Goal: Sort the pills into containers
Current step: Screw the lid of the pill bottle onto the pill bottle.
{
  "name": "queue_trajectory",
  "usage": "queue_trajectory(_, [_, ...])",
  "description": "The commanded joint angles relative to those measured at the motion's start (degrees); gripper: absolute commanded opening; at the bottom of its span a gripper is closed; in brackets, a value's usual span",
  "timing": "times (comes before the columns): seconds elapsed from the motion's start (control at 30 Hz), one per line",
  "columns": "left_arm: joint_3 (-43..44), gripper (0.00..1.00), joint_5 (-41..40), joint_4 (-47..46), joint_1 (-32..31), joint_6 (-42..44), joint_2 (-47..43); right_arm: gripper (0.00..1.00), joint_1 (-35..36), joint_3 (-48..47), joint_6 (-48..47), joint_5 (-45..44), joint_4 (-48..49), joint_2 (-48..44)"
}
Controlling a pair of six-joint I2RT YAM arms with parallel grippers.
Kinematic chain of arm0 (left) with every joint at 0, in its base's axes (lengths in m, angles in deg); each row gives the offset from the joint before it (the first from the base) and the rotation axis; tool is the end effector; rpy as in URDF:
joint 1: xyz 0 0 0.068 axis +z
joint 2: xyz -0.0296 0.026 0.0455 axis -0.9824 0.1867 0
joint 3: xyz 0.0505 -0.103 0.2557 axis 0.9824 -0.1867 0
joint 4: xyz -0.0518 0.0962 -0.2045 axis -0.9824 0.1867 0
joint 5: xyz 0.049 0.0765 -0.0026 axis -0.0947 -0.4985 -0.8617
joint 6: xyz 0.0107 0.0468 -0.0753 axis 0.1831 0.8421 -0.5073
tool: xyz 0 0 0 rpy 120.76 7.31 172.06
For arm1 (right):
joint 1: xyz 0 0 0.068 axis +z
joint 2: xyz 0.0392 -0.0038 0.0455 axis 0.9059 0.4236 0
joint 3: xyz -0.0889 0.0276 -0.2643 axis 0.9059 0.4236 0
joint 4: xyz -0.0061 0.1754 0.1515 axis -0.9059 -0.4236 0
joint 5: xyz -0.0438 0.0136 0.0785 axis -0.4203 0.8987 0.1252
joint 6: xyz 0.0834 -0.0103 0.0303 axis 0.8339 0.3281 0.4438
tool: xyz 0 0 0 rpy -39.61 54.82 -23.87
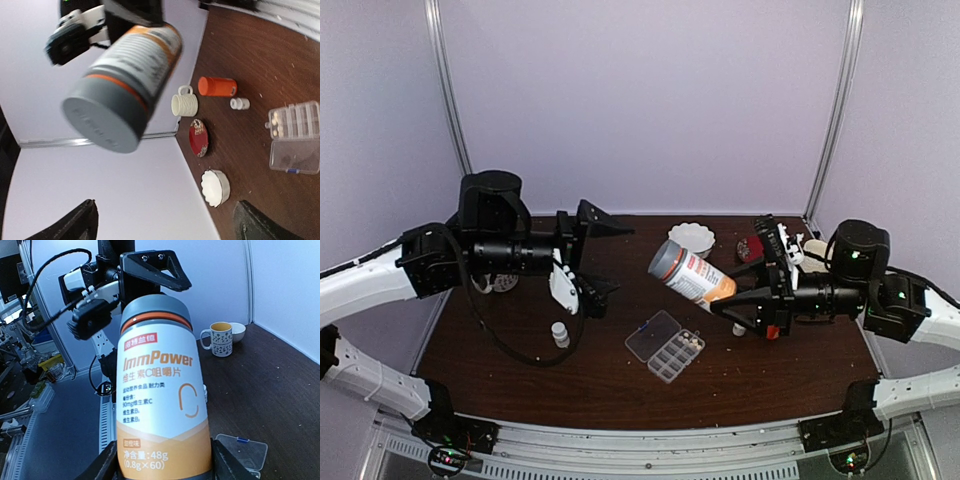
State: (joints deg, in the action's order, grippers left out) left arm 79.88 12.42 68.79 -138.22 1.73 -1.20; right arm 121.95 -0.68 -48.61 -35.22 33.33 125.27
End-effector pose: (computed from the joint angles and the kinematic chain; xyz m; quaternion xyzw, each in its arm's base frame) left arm 0.1291 -0.2512 0.3721 0.7849 0.1889 0.0317 0.5893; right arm 0.0771 0.1877 0.3429 -0.4433 0.6068 0.5004 0.4299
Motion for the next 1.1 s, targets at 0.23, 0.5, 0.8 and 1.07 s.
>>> queue_trajectory(0.23, [9.20,0.98,-3.70,-4.35,0.01,-71.83,-0.20,0.00,-0.32,1.34,-15.24,-13.00,-0.16,-7.44])
queue_trajectory(0.5, [14.10,0.98,6.51,0.76,2.87,-100.30,1.84,0.00,-0.24,1.42,-19.60,-16.02,3.96,-6.28])
queue_trajectory(0.8, [17.44,0.94,24.36,3.06,8.62,-124.79,6.19,0.00,2.20,-1.65,-24.35,-16.98,4.77,-1.71])
queue_trajectory(1.07, [16.65,0.95,26.38,3.36,8.62,-129.87,7.83,0.00,4.78,-5.13,-26.69,-18.60,6.62,3.04])
